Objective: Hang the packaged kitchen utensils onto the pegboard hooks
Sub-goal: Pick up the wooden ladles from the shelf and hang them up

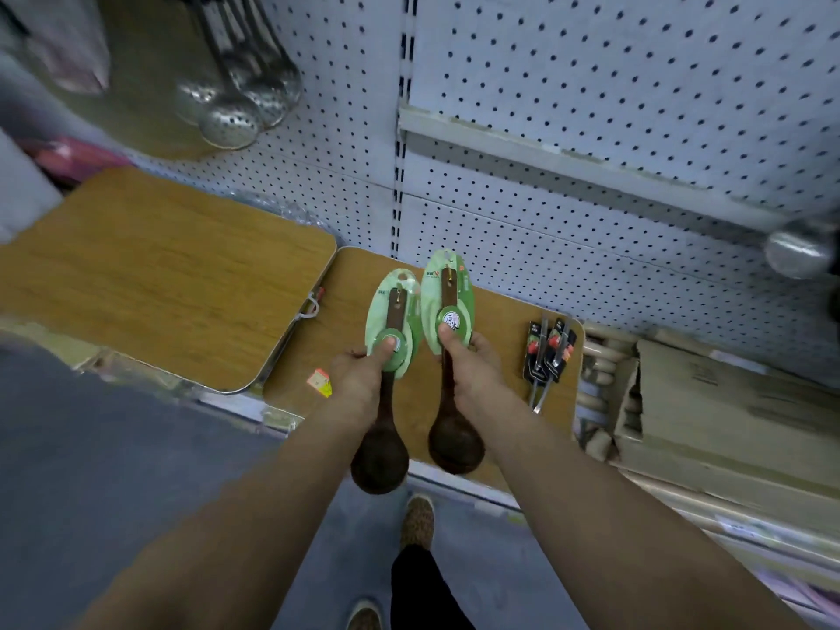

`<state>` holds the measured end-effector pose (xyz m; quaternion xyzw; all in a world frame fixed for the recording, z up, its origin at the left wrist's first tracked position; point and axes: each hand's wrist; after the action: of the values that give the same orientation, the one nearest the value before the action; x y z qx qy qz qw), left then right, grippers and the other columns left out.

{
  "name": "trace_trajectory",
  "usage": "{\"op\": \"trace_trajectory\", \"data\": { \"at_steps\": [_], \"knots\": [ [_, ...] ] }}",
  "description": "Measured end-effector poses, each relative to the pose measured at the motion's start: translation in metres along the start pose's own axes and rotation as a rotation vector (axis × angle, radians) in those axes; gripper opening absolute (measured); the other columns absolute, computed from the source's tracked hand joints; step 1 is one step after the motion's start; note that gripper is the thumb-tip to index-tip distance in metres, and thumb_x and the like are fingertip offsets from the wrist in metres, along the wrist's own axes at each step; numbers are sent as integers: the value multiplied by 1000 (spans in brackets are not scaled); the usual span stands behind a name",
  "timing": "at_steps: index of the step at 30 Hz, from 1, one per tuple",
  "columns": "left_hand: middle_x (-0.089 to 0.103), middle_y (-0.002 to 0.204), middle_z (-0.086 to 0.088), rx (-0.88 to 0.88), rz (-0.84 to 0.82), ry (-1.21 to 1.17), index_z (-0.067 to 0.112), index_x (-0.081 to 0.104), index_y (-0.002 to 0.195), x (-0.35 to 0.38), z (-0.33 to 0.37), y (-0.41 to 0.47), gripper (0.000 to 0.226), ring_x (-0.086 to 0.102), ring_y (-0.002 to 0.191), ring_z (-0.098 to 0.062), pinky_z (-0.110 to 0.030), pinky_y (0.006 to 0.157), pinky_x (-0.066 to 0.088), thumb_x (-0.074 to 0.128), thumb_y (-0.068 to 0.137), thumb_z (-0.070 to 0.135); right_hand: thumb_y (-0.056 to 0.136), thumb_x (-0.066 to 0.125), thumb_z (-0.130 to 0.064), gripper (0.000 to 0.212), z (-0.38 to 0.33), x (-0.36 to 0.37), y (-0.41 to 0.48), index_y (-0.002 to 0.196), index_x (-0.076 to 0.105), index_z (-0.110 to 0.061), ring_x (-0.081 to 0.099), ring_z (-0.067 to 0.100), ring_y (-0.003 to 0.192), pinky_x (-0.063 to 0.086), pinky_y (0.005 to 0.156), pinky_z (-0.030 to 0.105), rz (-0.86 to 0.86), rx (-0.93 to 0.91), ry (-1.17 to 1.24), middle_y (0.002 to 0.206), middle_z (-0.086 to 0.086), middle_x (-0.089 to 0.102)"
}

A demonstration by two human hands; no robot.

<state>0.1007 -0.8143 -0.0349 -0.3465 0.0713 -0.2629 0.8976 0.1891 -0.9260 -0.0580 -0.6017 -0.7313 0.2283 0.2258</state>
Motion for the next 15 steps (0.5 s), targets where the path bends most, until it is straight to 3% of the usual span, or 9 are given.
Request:
{"op": "trace_trajectory", "data": {
  "at_steps": [2, 5, 8, 12, 15],
  "knots": [
    [68, 96, -12, 35, -58, -17, 9, 56, 103, 1, 9, -33, 43, 68, 87, -28, -45, 85, 59, 85, 76, 27, 85, 81, -34, 32, -15, -20, -27, 111, 68, -20, 74, 25, 90, 61, 79, 41, 28, -53, 41, 98, 5, 77],
    [63, 86, -5, 100, -174, -26, 17, 52, 88, 8, 22, -84, 22, 63, 74, -19, -33, 69, 56, 74, 88, 13, 86, 78, -34, 27, -43, -56, -68, 106, 69, -18, 74, 28, 88, 61, 84, 47, 98, -146, 104, 97, 7, 77],
    [67, 91, -6, 148, -283, 4, 15, 59, 96, 20, 32, -127, 14, 65, 77, -19, -30, 66, 54, 71, 91, 18, 90, 76, -33, 21, -70, -94, -103, 97, 67, -16, 71, 26, 77, 61, 81, 43, 147, -232, 149, 87, 8, 75],
    [70, 91, -2, 196, -404, 65, 10, 64, 112, 44, 40, -181, 27, 67, 78, -16, -27, 62, 51, 71, 91, 24, 83, 80, -42, 28, -99, -144, -140, 95, 68, -19, 72, 29, 93, 58, 90, 50, 231, -348, 182, 95, 7, 76],
    [68, 90, 1, 251, -473, 89, 9, 62, 117, 69, 41, -217, 31, 63, 75, -10, -24, 62, 48, 71, 91, 24, 87, 77, -38, 25, -118, -184, -167, 96, 66, -17, 70, 23, 88, 57, 76, 37, 250, -399, 206, 97, 8, 75]
  ]
}}
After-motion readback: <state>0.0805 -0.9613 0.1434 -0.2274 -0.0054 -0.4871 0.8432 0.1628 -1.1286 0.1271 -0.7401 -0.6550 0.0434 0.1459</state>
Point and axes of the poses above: each hand's wrist, its own y-axis towards the middle knuckle, its own x-axis out of the palm, z = x × y
